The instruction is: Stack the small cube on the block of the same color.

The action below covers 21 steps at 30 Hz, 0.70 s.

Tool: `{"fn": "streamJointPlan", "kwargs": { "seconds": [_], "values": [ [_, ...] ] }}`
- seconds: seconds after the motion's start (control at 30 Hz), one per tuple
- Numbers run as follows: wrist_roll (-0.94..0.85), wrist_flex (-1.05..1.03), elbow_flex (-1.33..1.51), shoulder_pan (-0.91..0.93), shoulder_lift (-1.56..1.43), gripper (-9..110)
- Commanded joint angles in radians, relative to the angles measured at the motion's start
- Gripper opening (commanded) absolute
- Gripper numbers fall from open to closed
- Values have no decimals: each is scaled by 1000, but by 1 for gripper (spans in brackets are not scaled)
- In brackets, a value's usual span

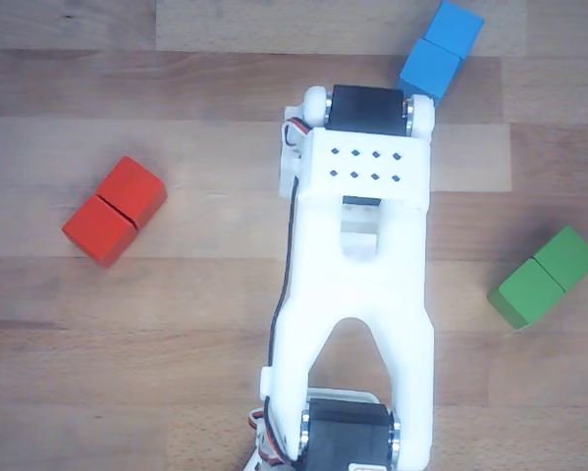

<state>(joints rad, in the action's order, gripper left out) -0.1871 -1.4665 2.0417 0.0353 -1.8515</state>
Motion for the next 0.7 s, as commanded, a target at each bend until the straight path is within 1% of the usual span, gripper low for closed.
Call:
{"fn": "streamJointPlan", "kwargs": {
  "seconds": [0.0, 0.23, 0.53, 0.67],
  "values": [
    [11, -84, -181, 5, -69, 15],
    [11, -196, -357, -2, -118, 15],
    [2, -206, -380, -18, -123, 16],
    [9, -209, -380, -100, -126, 16]
  ]
}}
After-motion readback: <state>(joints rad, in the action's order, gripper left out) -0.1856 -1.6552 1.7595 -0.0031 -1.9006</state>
